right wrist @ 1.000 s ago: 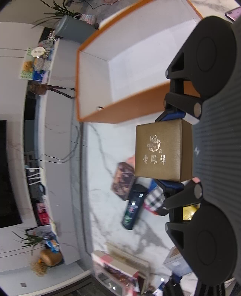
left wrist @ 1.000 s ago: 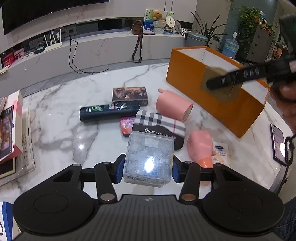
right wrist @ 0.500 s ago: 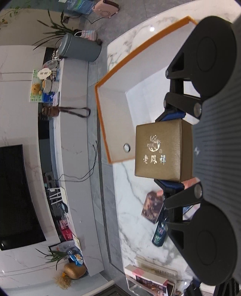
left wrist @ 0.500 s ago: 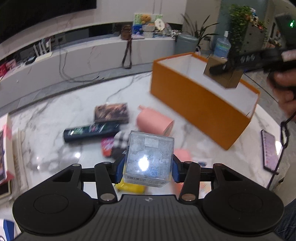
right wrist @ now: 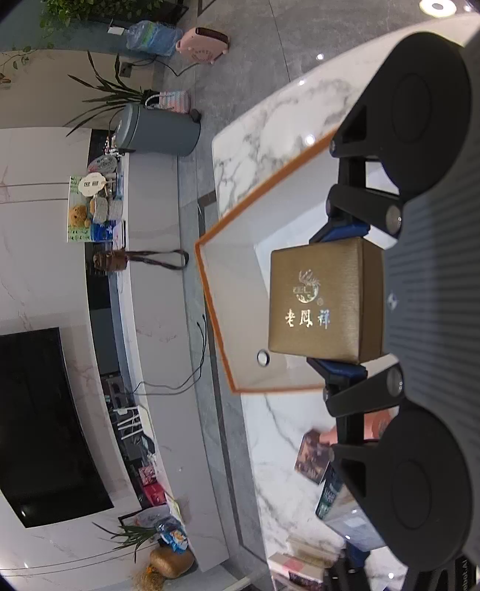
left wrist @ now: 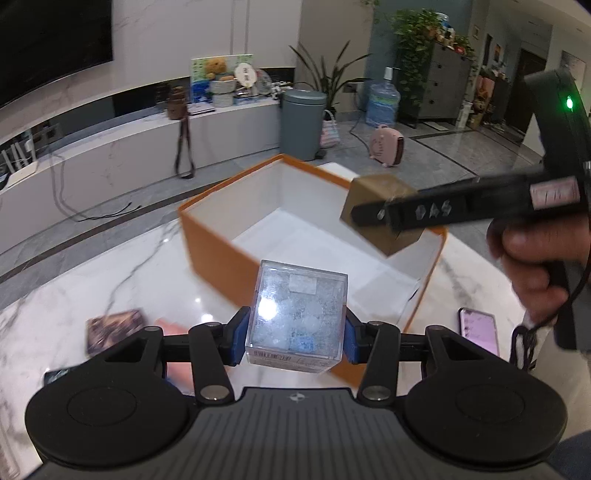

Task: Organize rigid objects
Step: 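Carry the clear cube box and gold box with both grippers over the orange box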

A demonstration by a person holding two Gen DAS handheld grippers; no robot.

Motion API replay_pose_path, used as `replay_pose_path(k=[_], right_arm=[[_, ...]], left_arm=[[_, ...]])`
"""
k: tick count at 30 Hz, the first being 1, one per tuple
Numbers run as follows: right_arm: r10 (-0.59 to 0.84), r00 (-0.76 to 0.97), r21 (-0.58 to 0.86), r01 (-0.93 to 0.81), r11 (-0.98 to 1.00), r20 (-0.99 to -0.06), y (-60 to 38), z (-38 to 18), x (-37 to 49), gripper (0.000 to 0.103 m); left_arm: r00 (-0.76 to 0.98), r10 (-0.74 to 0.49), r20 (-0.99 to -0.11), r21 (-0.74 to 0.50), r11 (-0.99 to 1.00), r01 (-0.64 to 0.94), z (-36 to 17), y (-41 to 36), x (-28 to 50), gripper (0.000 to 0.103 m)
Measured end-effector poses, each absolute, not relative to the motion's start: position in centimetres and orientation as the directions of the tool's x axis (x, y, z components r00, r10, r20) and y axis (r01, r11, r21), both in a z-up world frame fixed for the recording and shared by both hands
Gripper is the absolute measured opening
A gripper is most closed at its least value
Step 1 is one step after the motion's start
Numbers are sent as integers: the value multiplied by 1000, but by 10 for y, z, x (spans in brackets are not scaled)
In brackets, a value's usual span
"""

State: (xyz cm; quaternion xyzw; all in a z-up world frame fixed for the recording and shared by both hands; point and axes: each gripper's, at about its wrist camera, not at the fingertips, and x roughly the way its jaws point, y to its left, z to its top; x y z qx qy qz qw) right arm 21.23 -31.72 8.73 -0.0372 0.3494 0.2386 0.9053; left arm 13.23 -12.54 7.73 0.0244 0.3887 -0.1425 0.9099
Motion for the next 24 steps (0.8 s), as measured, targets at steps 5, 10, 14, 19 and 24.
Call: replay_pose_path(k=[5, 10, 14, 19, 24], right_arm=[[378, 635, 93, -434, 896, -674, -333, 74, 226, 61], [334, 627, 72, -405, 912, -703, -342, 59, 238, 61], [315, 629, 56, -395, 917, -711, -346, 51, 245, 61], [319, 635, 68, -386, 920, -703, -353, 46, 250, 61], [312, 625, 57, -393, 918, -716, -350, 37, 258, 61]], left_arm=[[649, -254, -717, -72, 953, 293, 70, -151, 158, 56], [649, -205, -733, 32, 942, 333, 60, -184, 175, 56], [622, -205, -756, 52, 928, 369, 51, -201, 190, 56], [594, -189, -782, 83, 913, 400, 35, -209, 204, 56], [546, -186, -817, 96, 889, 447, 16, -217, 216, 56]])
